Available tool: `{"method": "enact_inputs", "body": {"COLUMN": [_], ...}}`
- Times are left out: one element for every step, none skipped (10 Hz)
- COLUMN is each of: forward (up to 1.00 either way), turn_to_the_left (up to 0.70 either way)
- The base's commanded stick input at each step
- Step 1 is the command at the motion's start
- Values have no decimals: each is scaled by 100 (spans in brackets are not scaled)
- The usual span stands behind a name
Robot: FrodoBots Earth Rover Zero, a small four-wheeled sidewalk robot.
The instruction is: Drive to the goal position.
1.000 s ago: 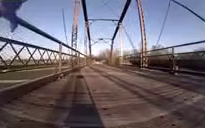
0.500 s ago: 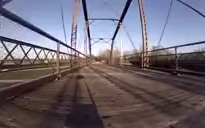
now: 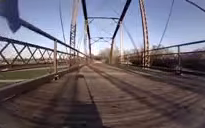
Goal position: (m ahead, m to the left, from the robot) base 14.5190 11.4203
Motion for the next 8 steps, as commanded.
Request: {"method": "enact_inputs", "body": {"forward": [45, 45, 45, 45, 45, 45, 45, 45], "turn_to_the_left": [0, 0, 0, 0, 0, 0, 0, 0]}}
